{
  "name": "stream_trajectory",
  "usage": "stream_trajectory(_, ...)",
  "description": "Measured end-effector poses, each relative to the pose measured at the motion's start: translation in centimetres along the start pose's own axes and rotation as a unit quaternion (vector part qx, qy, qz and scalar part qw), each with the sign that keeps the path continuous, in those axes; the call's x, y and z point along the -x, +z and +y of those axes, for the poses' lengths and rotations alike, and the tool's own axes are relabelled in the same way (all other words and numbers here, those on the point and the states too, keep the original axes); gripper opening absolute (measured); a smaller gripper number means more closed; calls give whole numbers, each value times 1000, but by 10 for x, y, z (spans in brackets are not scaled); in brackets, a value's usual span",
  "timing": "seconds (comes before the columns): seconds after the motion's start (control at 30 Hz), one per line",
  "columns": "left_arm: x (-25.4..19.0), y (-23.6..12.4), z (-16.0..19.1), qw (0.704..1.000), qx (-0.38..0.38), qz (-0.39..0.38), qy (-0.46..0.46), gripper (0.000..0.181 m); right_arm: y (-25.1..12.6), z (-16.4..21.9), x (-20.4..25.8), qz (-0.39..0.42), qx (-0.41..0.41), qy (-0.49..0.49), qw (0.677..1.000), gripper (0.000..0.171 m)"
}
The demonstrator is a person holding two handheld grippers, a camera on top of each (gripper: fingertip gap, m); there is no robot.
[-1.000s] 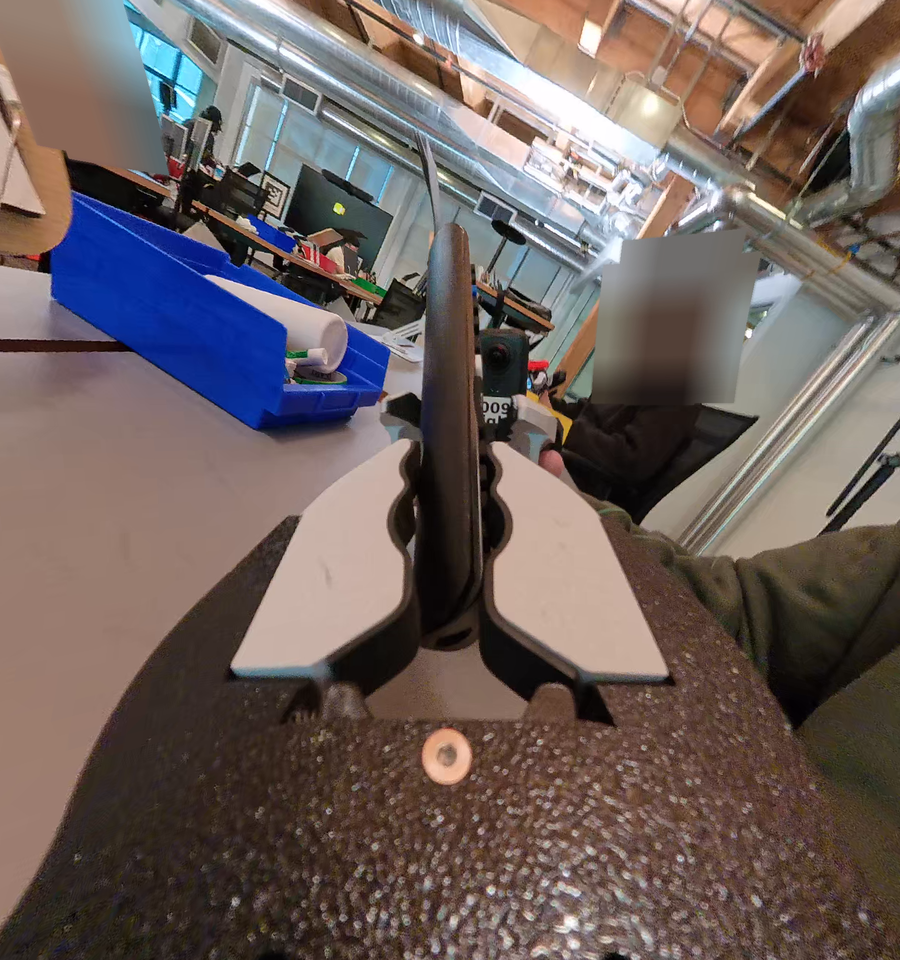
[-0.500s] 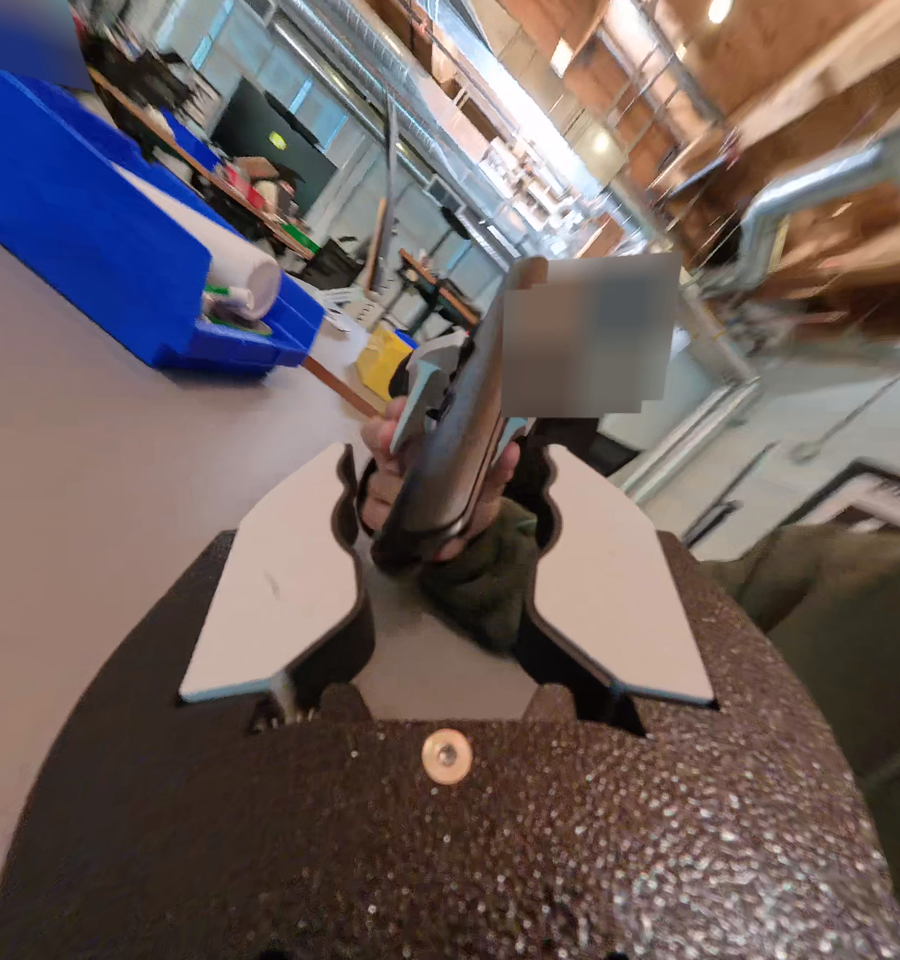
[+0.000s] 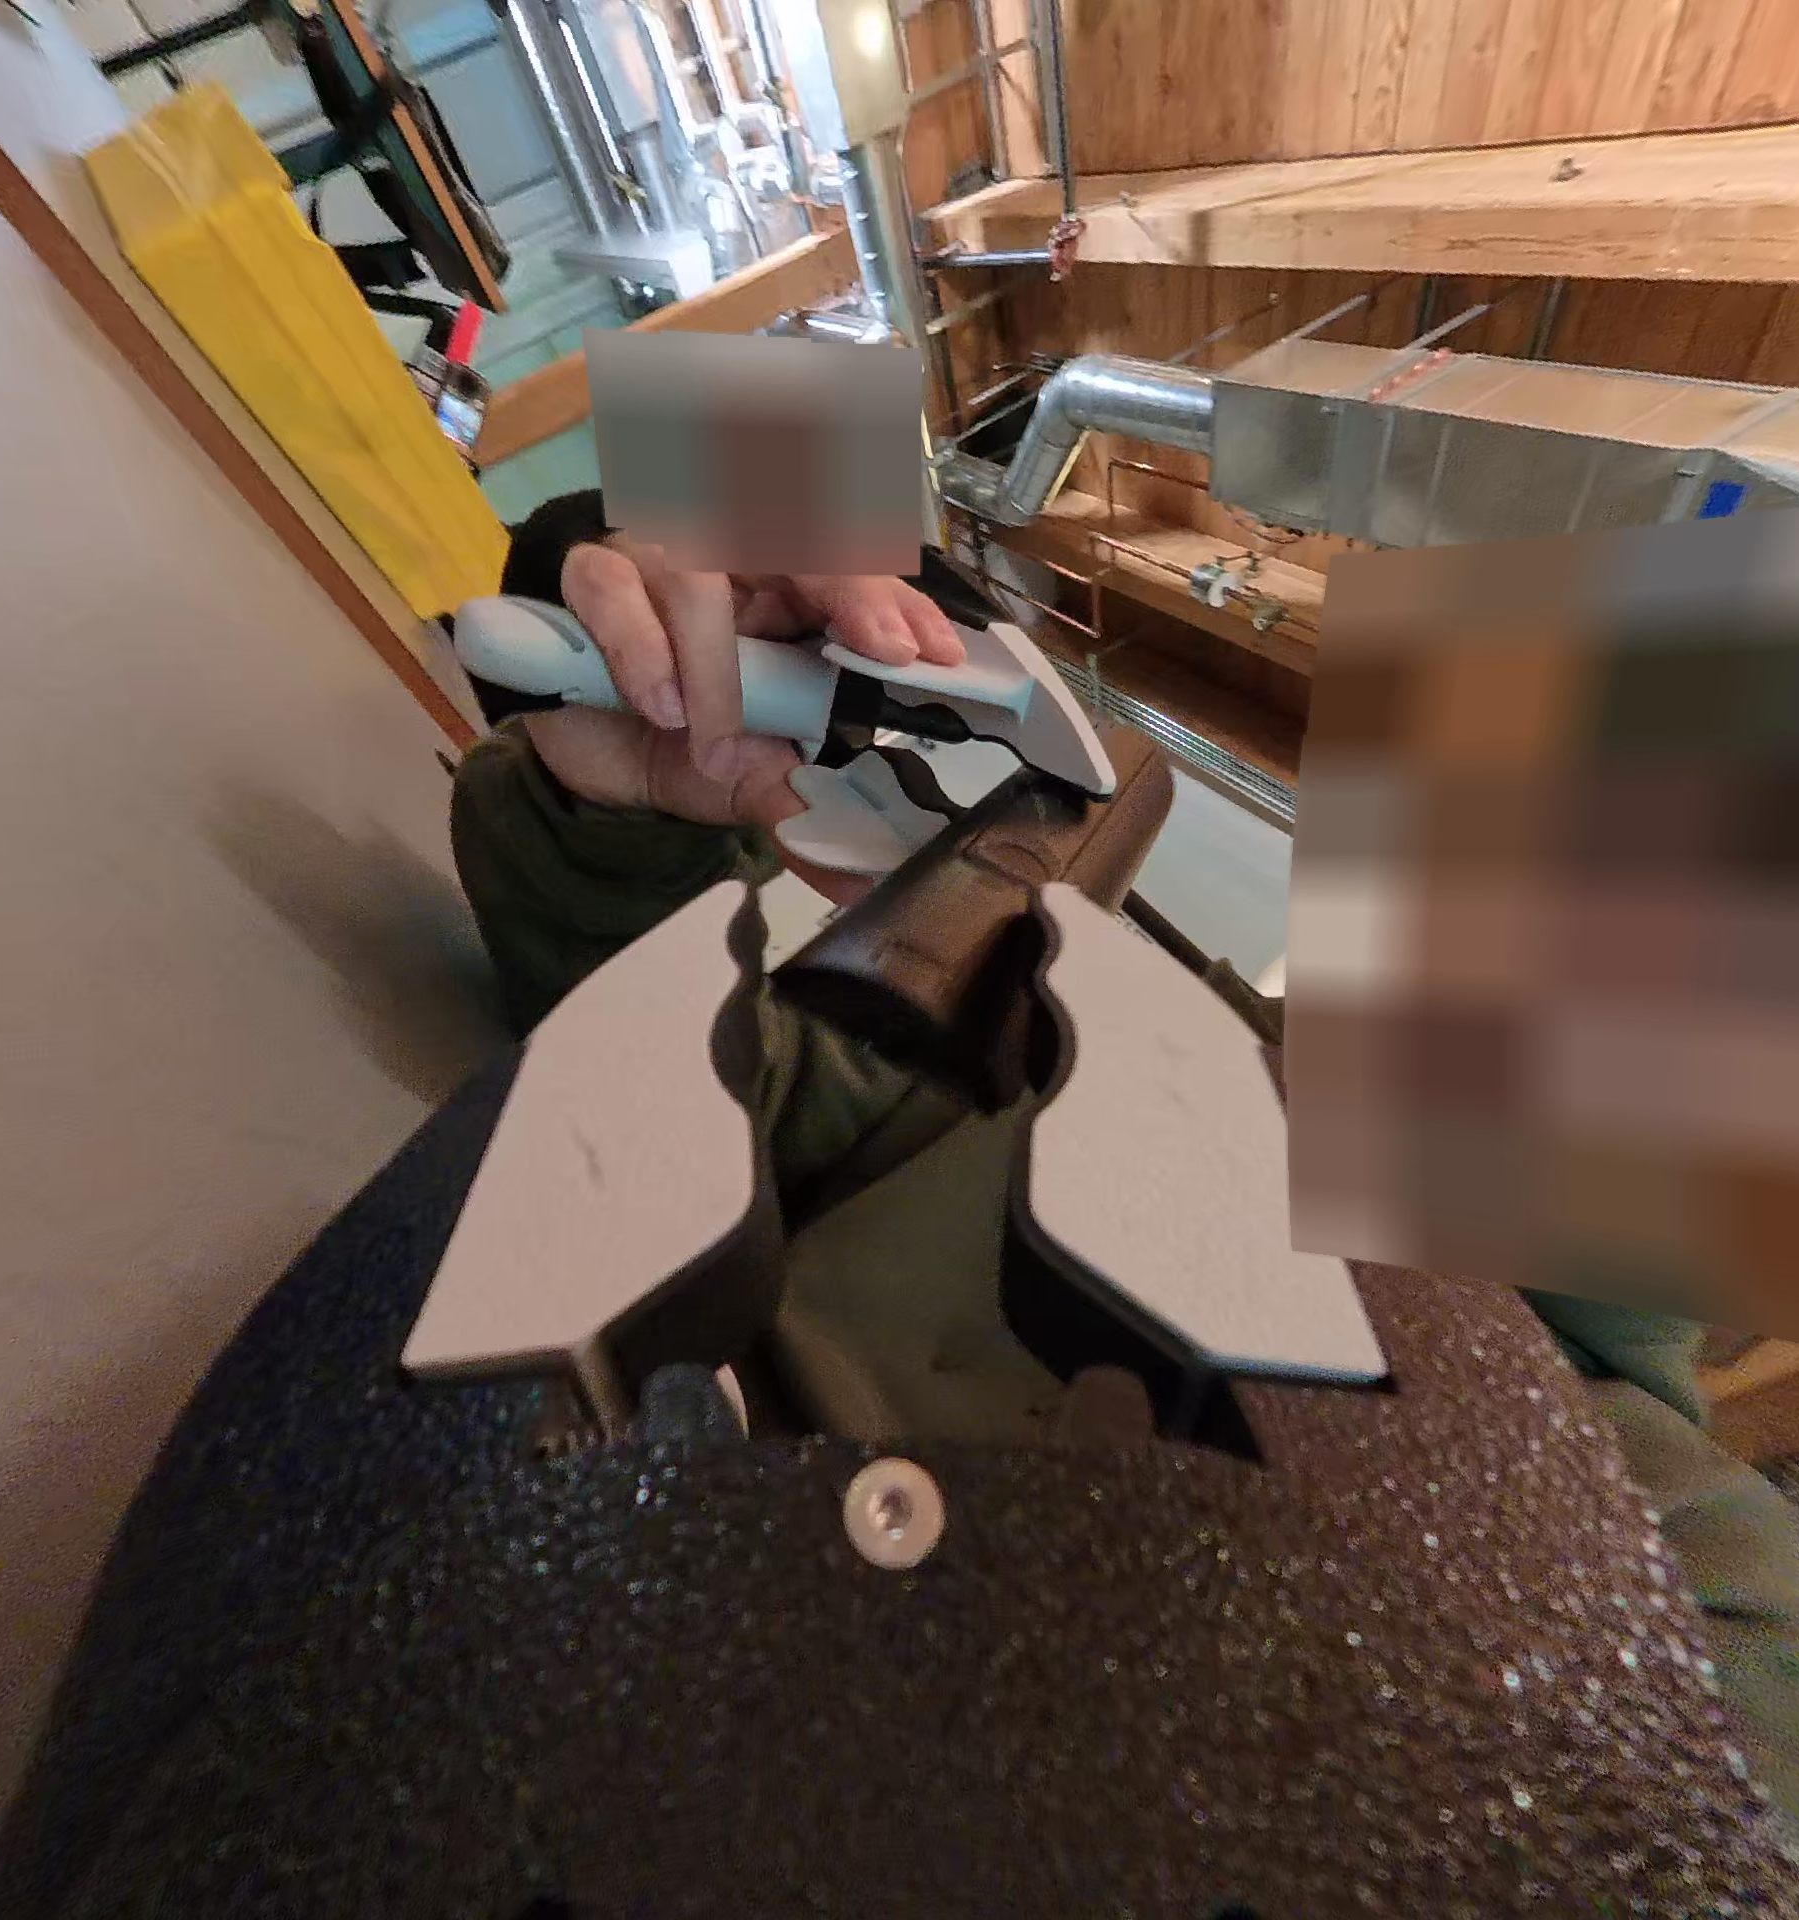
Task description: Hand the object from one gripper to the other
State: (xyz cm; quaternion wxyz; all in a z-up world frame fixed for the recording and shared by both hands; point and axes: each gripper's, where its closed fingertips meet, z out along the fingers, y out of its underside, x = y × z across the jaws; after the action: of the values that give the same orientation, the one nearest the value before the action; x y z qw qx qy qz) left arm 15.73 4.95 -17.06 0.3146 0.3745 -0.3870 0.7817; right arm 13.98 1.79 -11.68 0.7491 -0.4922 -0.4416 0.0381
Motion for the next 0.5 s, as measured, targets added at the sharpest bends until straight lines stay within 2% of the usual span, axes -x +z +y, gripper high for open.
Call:
stream_trajectory(0.03,0,0,1,1000,4,5,-8,55,2,-1,2,-4,6,-16,1000,24)
stream_trajectory(0.13,-7,-1,4,999,13,32,-9,55,7,0,6,-9,31,-49,998,24)
stream_trajectory(0.2,-7,3,16,998,48,34,-15,57,9,5,8,-12,59,-76,995,23)
stream_trajectory(0.3,-10,10,27,995,78,62,-22,54,8,17,17,-47,114,-102,987,24)
stream_trajectory(0.5,-6,7,36,990,110,74,-56,45,13,9,34,-97,121,-122,980,24)
